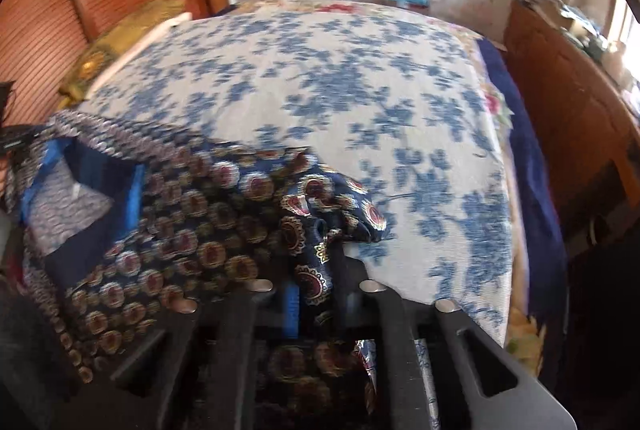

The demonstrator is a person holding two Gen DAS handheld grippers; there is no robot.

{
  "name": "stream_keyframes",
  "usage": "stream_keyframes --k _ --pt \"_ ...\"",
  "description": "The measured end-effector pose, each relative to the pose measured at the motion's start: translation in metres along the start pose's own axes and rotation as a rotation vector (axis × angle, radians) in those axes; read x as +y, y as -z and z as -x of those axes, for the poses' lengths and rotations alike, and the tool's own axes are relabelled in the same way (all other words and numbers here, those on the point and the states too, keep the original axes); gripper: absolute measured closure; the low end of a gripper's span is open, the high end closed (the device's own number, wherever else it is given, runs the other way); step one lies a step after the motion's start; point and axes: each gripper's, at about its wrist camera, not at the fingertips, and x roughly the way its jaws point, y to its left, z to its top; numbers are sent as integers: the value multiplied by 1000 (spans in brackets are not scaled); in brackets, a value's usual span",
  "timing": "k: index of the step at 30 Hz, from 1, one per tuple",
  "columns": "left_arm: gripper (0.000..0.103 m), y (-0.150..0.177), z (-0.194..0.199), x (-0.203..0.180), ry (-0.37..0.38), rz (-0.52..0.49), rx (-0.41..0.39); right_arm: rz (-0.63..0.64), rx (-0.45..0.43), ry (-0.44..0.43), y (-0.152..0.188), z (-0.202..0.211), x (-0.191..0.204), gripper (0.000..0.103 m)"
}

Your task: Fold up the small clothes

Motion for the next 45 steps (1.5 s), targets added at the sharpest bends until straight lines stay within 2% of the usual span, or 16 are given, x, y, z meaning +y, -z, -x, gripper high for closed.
stream_keyframes --k 4,9,14,18,21,24,27,28,30,32,33,35,36,38,40,45 --pt "102 -5 24 -6 -4 11 -93 18 -44 13 2 10 8 101" --pt "102 -19 71 -10 9 19 -234 0 -161 33 -3 45 8 101" --pt "102 -37 105 -19 13 -3 -338 35 -284 82 -23 85 19 101" --pt "102 -66 121 -15 4 5 -418 85 -356 123 -51 108 22 102" --pt "102 -102 133 -10 0 7 -477 109 -404 170 -78 121 17 102" --pt "102 -136 142 -4 12 9 -520 124 -456 242 -121 134 6 102" --pt "102 -170 150 0 0 11 -568 115 -489 277 -158 144 -5 102" --pt "102 -180 150 1 -10 7 -574 101 -485 263 -173 145 -12 102" --pt "102 -203 136 4 -62 -14 -557 83 -507 315 -200 142 -21 102" --pt "101 -224 100 11 -97 -20 -473 35 -478 368 -218 125 -34 101" --pt "100 -228 87 13 -81 -17 -431 -7 -427 380 -228 104 -45 101" --pt "96 -230 53 22 -17 11 -325 -58 -347 421 -234 68 -57 86" --pt "95 -226 40 24 -7 17 -294 -62 -321 434 -233 57 -59 82" --pt "91 -213 22 24 -32 10 -259 -61 -256 422 -224 24 -64 62" --pt "89 -197 9 24 -35 4 -229 -74 -223 389 -210 6 -68 55" --pt "86 -161 5 11 -14 -11 -202 -67 -190 331 -170 -7 -68 50"
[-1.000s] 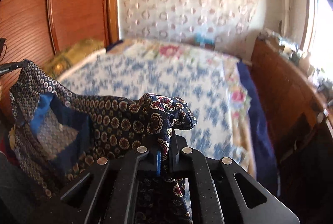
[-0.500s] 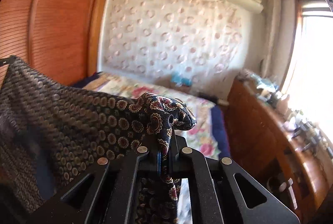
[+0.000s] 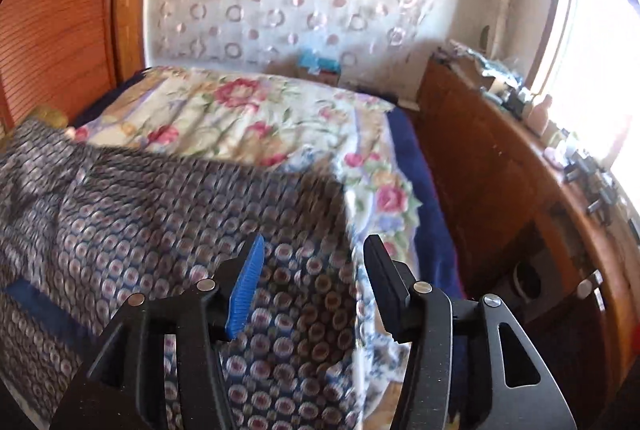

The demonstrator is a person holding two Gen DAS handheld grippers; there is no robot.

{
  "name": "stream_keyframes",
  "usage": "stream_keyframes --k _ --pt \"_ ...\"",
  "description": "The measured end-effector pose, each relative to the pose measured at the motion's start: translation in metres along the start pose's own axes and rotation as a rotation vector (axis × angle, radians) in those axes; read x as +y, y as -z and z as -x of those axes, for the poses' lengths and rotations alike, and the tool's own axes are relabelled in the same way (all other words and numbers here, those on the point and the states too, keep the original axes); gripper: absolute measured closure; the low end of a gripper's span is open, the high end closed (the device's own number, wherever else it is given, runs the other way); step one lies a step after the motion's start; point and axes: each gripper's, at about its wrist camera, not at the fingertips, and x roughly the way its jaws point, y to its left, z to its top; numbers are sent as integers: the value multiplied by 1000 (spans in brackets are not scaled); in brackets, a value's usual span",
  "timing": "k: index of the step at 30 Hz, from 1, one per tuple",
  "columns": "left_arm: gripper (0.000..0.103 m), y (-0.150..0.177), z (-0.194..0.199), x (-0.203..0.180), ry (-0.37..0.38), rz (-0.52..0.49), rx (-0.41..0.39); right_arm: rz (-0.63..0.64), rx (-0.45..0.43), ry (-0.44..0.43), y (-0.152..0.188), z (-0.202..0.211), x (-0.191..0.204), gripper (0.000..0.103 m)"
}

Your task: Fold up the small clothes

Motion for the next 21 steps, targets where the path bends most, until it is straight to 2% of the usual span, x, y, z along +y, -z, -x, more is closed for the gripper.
stream_keyframes --k 9,12,17,21 --pt "83 43 12 -42 84 -22 0 -74 24 -114 67 20 7 50" --pt "82 56 8 -59 69 -54 19 -101 50 -125 82 13 5 50" --pt "81 69 -7 -77 111 -71 60 -166 99 -152 98 0 -6 50" --pt "81 75 -19 -89 131 -66 83 -215 116 -163 97 -9 -14 50"
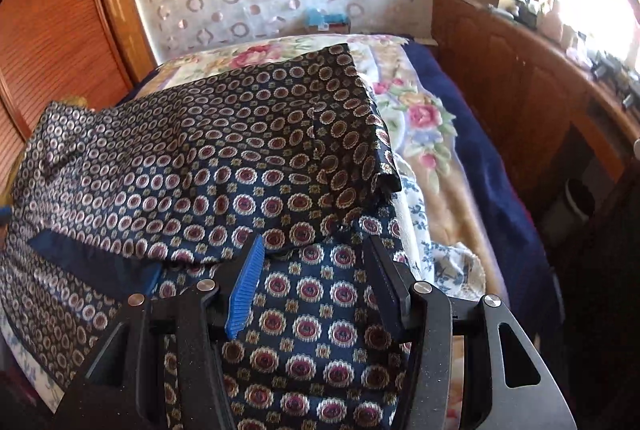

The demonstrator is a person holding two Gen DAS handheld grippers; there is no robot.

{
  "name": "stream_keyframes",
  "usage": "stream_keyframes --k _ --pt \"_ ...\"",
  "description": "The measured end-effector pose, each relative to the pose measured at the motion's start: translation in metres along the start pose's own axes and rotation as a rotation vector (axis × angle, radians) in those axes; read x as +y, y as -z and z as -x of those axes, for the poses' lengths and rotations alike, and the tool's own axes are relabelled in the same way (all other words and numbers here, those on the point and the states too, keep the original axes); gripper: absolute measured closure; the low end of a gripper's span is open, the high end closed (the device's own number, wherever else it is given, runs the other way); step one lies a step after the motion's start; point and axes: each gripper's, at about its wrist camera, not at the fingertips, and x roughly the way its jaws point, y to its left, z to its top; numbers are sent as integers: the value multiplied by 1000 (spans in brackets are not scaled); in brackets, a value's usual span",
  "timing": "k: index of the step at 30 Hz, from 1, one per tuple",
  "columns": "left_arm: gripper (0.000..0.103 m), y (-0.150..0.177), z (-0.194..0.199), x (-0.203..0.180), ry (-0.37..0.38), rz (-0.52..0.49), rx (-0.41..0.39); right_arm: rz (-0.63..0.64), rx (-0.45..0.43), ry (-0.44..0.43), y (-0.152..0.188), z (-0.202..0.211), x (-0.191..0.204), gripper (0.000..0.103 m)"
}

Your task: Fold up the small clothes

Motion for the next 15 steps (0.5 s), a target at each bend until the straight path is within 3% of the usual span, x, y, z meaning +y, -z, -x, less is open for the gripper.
stream_keyframes --k 10,15 --pt "79 11 -37 -14 -20 -21 80 -69 33 -3 -10 -23 -5 54" --pt "76 14 -42 -21 -38 -41 73 -49 24 21 -7 -26 -1 55"
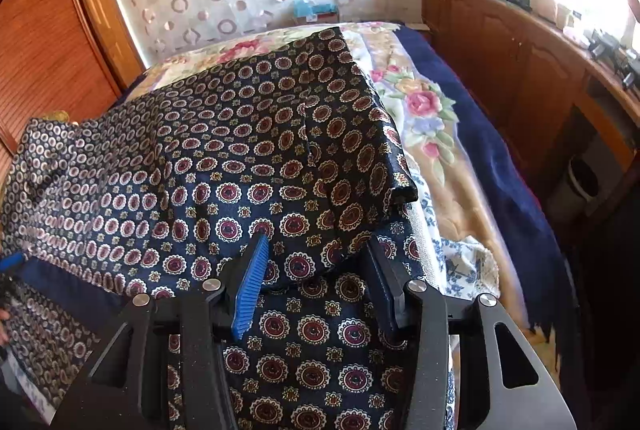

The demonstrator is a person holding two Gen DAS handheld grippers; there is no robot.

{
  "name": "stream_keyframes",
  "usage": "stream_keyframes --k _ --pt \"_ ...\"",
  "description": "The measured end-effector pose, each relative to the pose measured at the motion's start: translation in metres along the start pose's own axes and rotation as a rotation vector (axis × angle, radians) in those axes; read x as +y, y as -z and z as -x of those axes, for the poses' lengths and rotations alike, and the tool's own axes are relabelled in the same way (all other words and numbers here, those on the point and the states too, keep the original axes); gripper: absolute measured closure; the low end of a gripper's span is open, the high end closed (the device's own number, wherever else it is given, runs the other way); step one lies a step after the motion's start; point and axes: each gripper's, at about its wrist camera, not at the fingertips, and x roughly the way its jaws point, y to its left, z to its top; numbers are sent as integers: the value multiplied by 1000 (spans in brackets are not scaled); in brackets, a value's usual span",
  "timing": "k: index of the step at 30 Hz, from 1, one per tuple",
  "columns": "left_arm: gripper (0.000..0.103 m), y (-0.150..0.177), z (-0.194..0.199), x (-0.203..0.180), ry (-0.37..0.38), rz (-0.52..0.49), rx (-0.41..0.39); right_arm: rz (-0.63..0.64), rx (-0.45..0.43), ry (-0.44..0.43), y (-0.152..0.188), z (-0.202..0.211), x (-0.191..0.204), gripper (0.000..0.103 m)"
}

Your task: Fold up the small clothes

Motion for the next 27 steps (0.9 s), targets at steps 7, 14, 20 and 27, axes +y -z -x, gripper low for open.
stream_keyframes --k 7,14,20,27 --pt "71 -2 -3 -5 -21 -1 -22 44 -14 44 5 -2 8 54" --pt "70 -2 -4 -6 -25 -1 -23 53 -14 56 5 -3 9 54" --pt "69 -2 -5 -6 -25 -3 -23 67 -12 74 6 -4 12 54" --pt "67 -2 -5 -7 -32 4 -24 66 -12 73 6 -4 12 54"
